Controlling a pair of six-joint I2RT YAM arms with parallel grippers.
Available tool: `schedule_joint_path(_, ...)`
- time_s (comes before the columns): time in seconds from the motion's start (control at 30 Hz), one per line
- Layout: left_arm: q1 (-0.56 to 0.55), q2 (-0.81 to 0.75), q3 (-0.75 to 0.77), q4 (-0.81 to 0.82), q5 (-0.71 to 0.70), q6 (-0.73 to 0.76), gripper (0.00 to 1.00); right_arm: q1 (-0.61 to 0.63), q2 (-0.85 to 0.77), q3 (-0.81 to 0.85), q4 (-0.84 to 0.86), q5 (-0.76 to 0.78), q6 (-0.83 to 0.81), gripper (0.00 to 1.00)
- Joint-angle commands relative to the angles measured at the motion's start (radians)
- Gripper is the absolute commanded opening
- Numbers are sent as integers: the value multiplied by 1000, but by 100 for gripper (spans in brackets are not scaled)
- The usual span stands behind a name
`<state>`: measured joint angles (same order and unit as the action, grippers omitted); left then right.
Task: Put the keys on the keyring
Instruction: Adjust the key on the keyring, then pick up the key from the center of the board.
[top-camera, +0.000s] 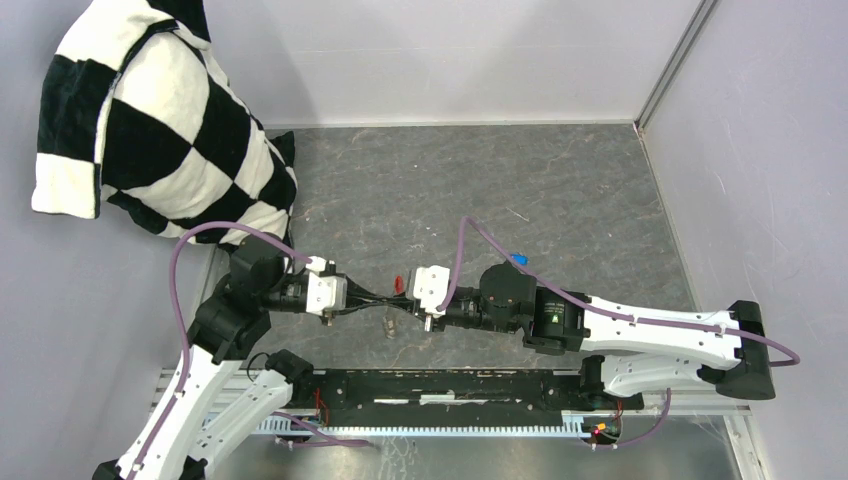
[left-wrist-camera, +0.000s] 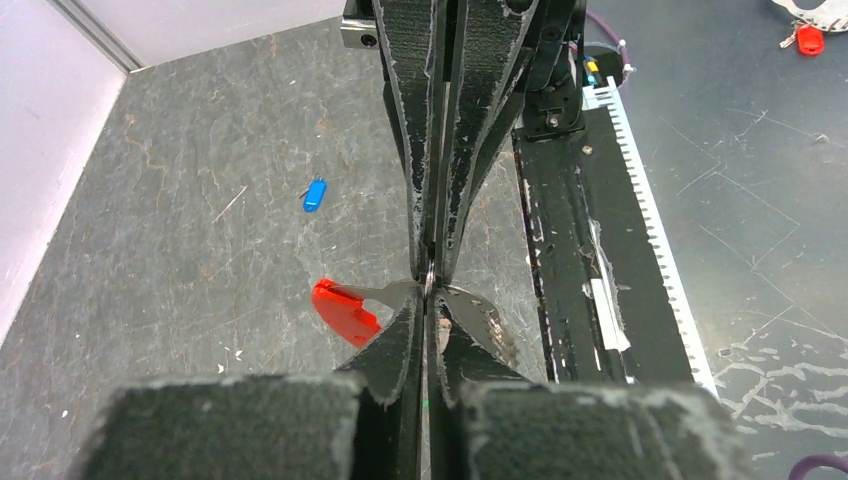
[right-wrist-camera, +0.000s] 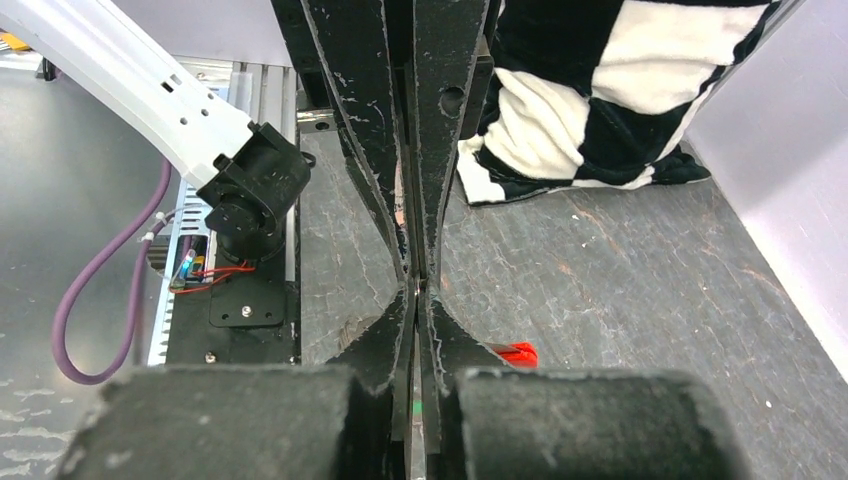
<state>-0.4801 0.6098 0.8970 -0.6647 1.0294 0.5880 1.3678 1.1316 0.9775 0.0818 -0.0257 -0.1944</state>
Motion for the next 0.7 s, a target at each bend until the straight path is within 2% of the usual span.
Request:
schedule_joint_path(0.0, -2, -11, 2, 46, -22, -13, 2, 9, -10, 35, 43, -25, 29, 6)
schedule_joint_path(0.23, -2, -39, -27, 46, -19, 55, 2, 8, -59, 21, 30, 12, 76, 28)
schedule_joint_path(0.43, -2, -78, -52, 46, 0, 95, 2, -2, -138, -11, -17, 175, 162, 65)
schedule_joint_path(0.47, -2, -78, -54, 45, 7, 93, 2, -8, -150, -15, -30, 214, 180, 73)
schedule_joint_path(0.53, -2, -70, -56, 36, 15, 101, 2, -31, -177, -20, -71, 306, 245, 94)
schedule_joint_path(0.57, -2, -68, -58, 33, 15, 101, 2, -51, -184, -23, -93, 340, 281, 98)
schedule_joint_path(0.67, -2, -64, -66, 33, 14, 107, 2, -181, -179, -10, -197, 328, 396, 98)
